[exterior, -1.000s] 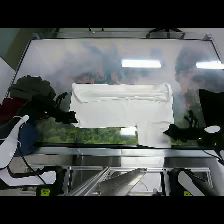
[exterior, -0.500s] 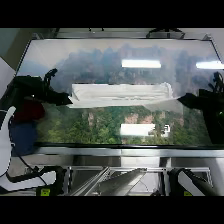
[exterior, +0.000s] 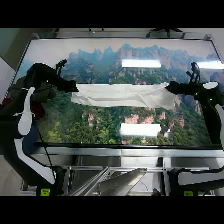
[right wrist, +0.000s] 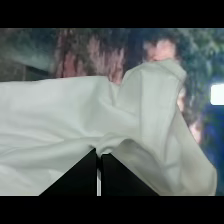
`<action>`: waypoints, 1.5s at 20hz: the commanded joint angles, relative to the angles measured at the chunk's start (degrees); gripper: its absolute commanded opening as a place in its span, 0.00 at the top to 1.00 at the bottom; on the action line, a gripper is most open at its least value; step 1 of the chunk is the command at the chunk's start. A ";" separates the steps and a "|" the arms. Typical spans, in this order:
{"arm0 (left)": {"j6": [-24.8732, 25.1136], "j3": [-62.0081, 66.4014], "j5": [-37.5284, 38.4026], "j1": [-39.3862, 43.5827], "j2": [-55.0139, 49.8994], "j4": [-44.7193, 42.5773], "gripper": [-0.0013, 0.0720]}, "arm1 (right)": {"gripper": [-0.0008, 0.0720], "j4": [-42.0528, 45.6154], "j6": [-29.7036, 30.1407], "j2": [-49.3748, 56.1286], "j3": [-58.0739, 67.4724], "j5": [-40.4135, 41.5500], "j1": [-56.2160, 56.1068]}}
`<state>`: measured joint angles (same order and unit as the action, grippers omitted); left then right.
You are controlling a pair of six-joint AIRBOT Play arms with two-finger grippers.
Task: Fold the shirts.
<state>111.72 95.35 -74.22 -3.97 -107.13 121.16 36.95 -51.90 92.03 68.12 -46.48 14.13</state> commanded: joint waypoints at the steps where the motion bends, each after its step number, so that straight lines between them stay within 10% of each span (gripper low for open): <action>1: -2.25 7.43 -3.56 0.37 -7.63 0.09 0.96 | 0.96 -1.99 2.71 4.83 0.76 2.27 -0.59; 4: -2.34 10.69 -7.02 0.35 -9.09 0.02 0.96 | 0.89 0.72 3.96 4.35 1.42 2.51 -0.04; 5: -2.36 11.47 -7.02 0.20 -8.74 -0.07 0.96 | 0.60 2.93 3.93 4.35 2.23 2.51 0.39; 7: -3.93 12.31 -6.93 -0.74 -7.91 -0.04 0.05 | 0.38 7.30 3.89 4.35 3.96 0.42 1.66; 8: -5.27 12.28 -7.21 -1.01 -7.56 -0.04 0.03 | 0.38 8.31 3.48 4.33 4.59 -1.55 2.38; 11: -6.34 12.28 -11.58 -2.64 -7.34 -0.09 0.03 | 0.08 8.46 1.46 4.33 4.94 -4.24 4.52; 21: -8.90 12.28 -18.38 -3.72 -6.69 10.95 0.03 | 0.08 6.80 -3.02 11.72 4.94 -9.09 3.91; 25: -7.72 12.28 -18.47 0.02 -3.74 11.56 0.04 | 0.48 5.01 -3.48 12.72 4.96 -10.73 3.52; 27: -6.71 12.28 -16.50 3.48 -2.51 11.43 0.42 | 0.91 2.38 -1.18 12.50 5.29 -13.90 3.58; 29: -6.62 12.26 -11.45 7.87 -2.84 11.17 0.97 | 0.96 2.03 -1.20 11.72 6.49 -16.55 3.56; 30: -6.71 12.26 -7.89 10.67 -3.61 11.13 0.96 | 0.96 1.55 -1.20 10.73 7.28 -17.55 3.58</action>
<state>104.55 107.59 -88.64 1.17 -110.52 132.07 41.34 -54.00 104.05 73.93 -60.12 17.74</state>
